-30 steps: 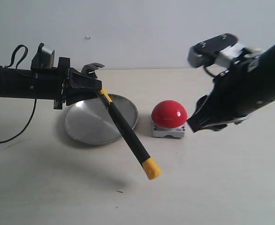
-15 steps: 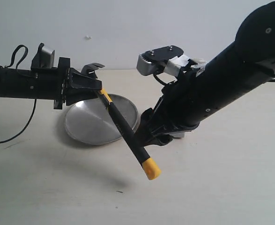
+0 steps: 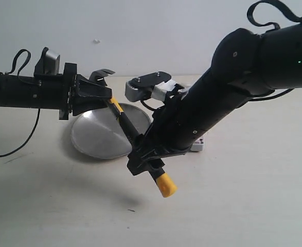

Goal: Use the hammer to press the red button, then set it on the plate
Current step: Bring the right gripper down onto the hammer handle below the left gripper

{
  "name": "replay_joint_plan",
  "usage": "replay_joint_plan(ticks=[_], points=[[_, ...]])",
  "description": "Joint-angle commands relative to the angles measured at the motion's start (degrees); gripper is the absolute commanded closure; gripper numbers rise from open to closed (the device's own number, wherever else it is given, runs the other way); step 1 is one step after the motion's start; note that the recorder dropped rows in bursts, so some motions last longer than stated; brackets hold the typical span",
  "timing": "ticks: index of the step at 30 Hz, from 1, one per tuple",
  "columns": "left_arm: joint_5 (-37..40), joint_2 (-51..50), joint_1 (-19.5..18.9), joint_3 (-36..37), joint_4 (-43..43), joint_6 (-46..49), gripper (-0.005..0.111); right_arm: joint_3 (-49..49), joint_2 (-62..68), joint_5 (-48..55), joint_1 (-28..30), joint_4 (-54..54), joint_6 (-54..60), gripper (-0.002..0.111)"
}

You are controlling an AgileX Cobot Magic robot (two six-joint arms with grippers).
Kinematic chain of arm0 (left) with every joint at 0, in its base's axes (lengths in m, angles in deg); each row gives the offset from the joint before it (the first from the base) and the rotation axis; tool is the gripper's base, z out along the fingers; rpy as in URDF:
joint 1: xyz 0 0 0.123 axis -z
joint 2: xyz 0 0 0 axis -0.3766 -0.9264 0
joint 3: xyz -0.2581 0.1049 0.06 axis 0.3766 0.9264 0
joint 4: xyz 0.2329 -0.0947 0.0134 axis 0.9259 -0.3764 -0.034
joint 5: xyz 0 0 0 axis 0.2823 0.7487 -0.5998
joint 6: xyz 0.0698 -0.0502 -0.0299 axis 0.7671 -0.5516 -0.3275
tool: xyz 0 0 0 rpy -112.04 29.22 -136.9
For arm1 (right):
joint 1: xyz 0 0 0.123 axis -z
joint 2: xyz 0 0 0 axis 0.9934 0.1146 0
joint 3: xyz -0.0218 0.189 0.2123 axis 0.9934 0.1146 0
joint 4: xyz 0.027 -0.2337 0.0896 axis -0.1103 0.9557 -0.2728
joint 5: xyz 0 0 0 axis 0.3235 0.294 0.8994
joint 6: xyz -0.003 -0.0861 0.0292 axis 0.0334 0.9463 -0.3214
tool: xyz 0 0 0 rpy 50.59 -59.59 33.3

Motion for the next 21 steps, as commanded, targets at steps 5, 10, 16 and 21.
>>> replay_joint_plan(ticks=[5,10,16,21], points=[[3.03,0.29,-0.15,-0.05,-3.45,0.43,0.107,-1.02,3.62,-4.82,-0.12,1.58,0.49,0.042],[3.03,0.29,-0.15,-0.05,-3.45,0.43,0.107,-1.02,5.48,-6.89,-0.12,1.58,0.49,0.042],[3.03,0.29,-0.15,-0.05,-3.34,0.41,0.107,-4.01,8.26,-6.39,-0.12,1.40,0.49,0.042],[3.03,0.29,-0.15,-0.05,-3.04,0.41,0.107,-7.29,11.52,-5.07,-0.12,1.40,-0.99,0.043]])
